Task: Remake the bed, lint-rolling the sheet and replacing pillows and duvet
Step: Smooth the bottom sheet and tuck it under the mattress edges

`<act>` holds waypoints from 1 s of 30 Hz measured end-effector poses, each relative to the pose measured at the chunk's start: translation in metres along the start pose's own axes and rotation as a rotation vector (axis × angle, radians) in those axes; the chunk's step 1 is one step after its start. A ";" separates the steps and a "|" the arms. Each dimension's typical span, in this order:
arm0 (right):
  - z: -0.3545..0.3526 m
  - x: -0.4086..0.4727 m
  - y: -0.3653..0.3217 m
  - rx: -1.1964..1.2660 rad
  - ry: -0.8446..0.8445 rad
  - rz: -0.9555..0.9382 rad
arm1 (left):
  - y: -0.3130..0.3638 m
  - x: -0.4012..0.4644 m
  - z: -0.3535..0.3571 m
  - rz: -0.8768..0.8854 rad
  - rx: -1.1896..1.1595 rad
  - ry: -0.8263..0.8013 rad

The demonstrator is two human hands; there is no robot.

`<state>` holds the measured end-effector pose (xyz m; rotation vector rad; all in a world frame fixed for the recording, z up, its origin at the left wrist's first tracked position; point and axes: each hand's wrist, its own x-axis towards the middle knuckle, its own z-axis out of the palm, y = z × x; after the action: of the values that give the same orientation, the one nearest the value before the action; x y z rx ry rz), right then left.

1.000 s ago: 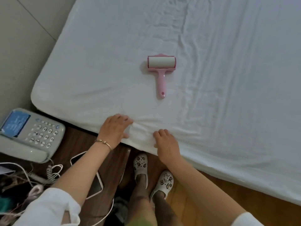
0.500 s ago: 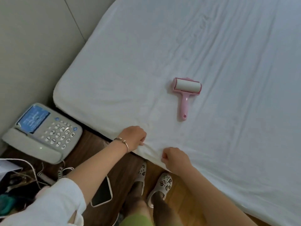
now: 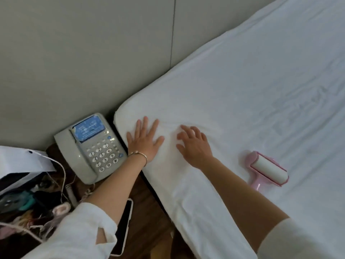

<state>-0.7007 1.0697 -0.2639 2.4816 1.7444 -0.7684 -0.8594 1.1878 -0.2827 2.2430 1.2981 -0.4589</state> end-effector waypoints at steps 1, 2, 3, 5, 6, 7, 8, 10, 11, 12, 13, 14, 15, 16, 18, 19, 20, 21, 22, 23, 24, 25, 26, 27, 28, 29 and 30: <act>-0.005 0.019 0.003 -0.045 0.012 -0.062 | 0.003 0.008 -0.004 -0.049 -0.041 0.015; -0.011 0.038 0.005 -0.085 0.022 -0.123 | 0.007 0.016 -0.007 -0.102 -0.083 0.029; -0.019 0.057 0.008 -0.110 0.027 -0.172 | 0.010 0.026 -0.011 -0.151 -0.125 0.048; -0.035 0.095 0.012 -0.131 0.019 -0.231 | 0.012 0.048 -0.018 -0.245 -0.197 0.096; -0.044 0.114 0.013 -0.137 0.016 -0.240 | 0.013 0.060 -0.025 -0.284 -0.231 0.126; -0.054 0.133 0.014 -0.136 0.012 -0.236 | 0.011 0.072 -0.032 -0.312 -0.258 0.165; -0.063 0.152 0.015 -0.130 0.009 -0.220 | 0.008 0.084 -0.040 -0.329 -0.271 0.218; -0.082 0.190 0.013 -0.105 0.001 -0.157 | -0.001 0.102 -0.059 -0.349 -0.238 0.343; -0.091 0.207 0.012 -0.103 -0.013 -0.125 | -0.007 0.109 -0.067 -0.350 -0.209 0.390; -0.099 0.223 0.011 -0.119 -0.036 -0.107 | -0.014 0.115 -0.073 -0.346 -0.191 0.416; -0.105 0.238 0.009 -0.138 -0.060 -0.099 | -0.021 0.120 -0.077 -0.351 -0.211 0.421; -0.110 0.250 0.006 -0.144 -0.068 -0.099 | -0.026 0.124 -0.080 -0.370 -0.280 0.410; -0.114 0.259 0.003 -0.134 -0.055 -0.098 | -0.028 0.127 -0.082 -0.396 -0.381 0.389; -0.115 0.266 0.000 -0.125 -0.036 -0.092 | -0.029 0.129 -0.084 -0.422 -0.471 0.382; -0.114 0.272 -0.006 -0.141 -0.012 -0.069 | -0.028 0.132 -0.087 -0.446 -0.545 0.411; -0.112 0.272 -0.006 -0.143 -0.001 -0.059 | -0.027 0.132 -0.087 -0.451 -0.555 0.439; -0.110 0.272 -0.005 -0.120 0.022 -0.053 | -0.026 0.132 -0.086 -0.459 -0.561 0.477; -0.108 0.270 -0.004 -0.071 0.065 -0.058 | -0.025 0.131 -0.086 -0.469 -0.566 0.516; -0.106 0.269 -0.003 -0.010 0.127 -0.078 | -0.024 0.130 -0.086 -0.479 -0.569 0.558; -0.104 0.268 -0.005 0.046 0.200 -0.109 | -0.026 0.130 -0.086 -0.484 -0.566 0.589; -0.102 0.269 -0.009 0.087 0.276 -0.139 | -0.028 0.129 -0.087 -0.478 -0.553 0.615; -0.101 0.270 -0.015 0.107 0.345 -0.169 | -0.031 0.128 -0.088 -0.463 -0.537 0.633; -0.098 0.272 -0.021 0.115 0.405 -0.202 | -0.035 0.127 -0.088 -0.442 -0.512 0.650; -0.095 0.274 -0.026 0.120 0.456 -0.225 | -0.037 0.128 -0.088 -0.417 -0.480 0.661; -0.090 0.275 -0.028 0.127 0.491 -0.229 | -0.039 0.130 -0.086 -0.392 -0.444 0.666; -0.083 0.276 -0.028 0.130 0.506 -0.223 | -0.040 0.130 -0.082 -0.387 -0.415 0.664; -0.075 0.277 -0.028 0.126 0.508 -0.216 | -0.040 0.131 -0.077 -0.397 -0.400 0.673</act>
<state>-0.6254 1.3459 -0.3005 2.7833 2.2085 -0.2641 -0.8278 1.3412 -0.2977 1.8480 1.9714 0.4466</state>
